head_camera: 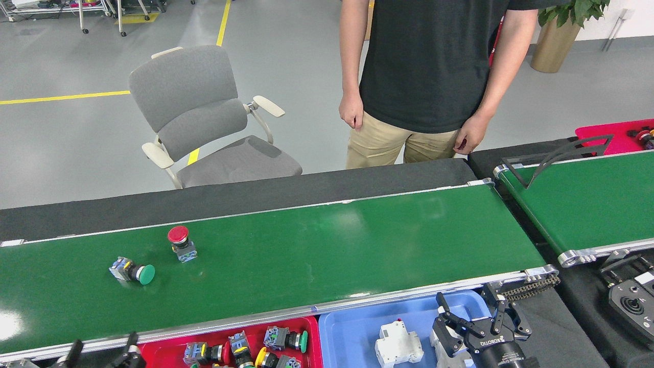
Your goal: Pick switch part from conveyor to tray
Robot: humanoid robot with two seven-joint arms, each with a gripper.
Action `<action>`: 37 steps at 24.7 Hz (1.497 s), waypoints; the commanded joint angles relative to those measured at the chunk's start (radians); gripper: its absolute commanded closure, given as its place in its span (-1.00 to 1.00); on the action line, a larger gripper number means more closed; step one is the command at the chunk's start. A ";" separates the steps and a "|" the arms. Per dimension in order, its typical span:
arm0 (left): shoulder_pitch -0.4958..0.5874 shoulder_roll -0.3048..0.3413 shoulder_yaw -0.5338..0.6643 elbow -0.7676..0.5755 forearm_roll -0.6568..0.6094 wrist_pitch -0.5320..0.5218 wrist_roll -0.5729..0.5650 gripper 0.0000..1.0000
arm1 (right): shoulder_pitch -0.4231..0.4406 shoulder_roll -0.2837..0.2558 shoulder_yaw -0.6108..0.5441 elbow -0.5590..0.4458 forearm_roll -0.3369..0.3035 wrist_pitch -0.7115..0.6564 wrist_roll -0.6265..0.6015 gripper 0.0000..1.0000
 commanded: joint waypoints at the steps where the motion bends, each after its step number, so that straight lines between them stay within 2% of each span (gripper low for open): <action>1: -0.010 0.012 0.007 -0.010 -0.001 -0.012 -0.003 -1.00 | -0.006 0.001 -0.003 -0.015 0.001 -0.002 -0.005 -1.00; 5: -0.075 0.037 0.006 0.012 0.003 -0.001 -0.059 -1.00 | -0.014 0.004 0.001 -0.015 0.001 -0.005 -0.005 -1.00; 9: -0.190 0.060 0.000 0.117 0.005 0.028 -0.134 -1.00 | -0.018 0.003 0.009 -0.015 0.001 -0.003 -0.005 -1.00; 26: -0.511 0.170 -0.020 0.539 0.008 0.036 -0.135 -1.00 | -0.020 0.000 0.007 -0.015 0.000 0.000 -0.002 -1.00; 29: -0.546 0.206 -0.034 0.605 0.007 0.084 -0.129 -0.99 | -0.024 0.001 0.007 -0.014 0.000 0.000 -0.002 -1.00; 32: -0.596 0.215 -0.085 0.674 0.007 0.212 -0.123 -0.92 | -0.020 -0.005 0.010 -0.014 0.000 -0.003 -0.002 -1.00; 34: -0.603 0.213 -0.099 0.699 0.007 0.257 -0.122 -0.82 | -0.024 -0.005 0.010 -0.014 0.000 -0.005 -0.002 -1.00; 35: -0.604 0.210 -0.099 0.700 0.007 0.265 -0.122 -0.74 | -0.027 -0.004 0.010 -0.014 0.000 -0.005 -0.002 -1.00; 37: -0.604 0.204 -0.097 0.702 0.010 0.271 -0.122 -0.31 | -0.032 0.001 0.009 -0.014 0.000 -0.003 -0.002 -1.00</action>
